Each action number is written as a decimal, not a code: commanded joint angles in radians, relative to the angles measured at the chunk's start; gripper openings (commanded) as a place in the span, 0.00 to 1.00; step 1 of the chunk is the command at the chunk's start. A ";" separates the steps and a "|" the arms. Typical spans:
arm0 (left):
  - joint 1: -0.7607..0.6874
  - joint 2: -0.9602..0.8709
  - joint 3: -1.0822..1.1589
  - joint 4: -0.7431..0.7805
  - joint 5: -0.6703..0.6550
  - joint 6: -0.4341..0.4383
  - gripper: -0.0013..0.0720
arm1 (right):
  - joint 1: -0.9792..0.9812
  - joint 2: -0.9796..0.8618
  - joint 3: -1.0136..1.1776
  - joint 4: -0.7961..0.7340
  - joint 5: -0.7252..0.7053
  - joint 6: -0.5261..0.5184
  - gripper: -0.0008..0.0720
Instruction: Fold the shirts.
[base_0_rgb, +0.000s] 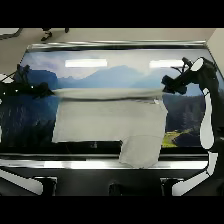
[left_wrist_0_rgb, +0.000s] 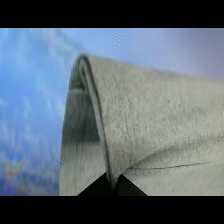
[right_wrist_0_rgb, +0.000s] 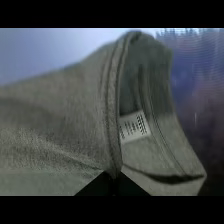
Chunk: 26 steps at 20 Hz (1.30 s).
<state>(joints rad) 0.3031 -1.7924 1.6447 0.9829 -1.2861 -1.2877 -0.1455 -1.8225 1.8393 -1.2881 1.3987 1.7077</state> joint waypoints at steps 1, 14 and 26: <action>0.003 -0.006 -0.064 0.165 -0.216 -0.041 0.06 | 0.008 0.004 -0.109 -0.045 0.202 -0.013 0.07; 0.071 0.045 -0.113 0.174 -0.381 -0.085 0.69 | -0.104 0.101 -0.124 -0.011 0.238 -0.003 0.63; 0.157 0.419 -0.927 0.135 0.003 0.065 0.50 | -0.146 0.403 -0.665 -0.085 0.121 -0.116 0.63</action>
<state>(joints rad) 0.4503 -1.4006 0.7891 1.1305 -1.3796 -1.2552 -0.2890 -1.4506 1.2209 -1.3716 1.5372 1.6138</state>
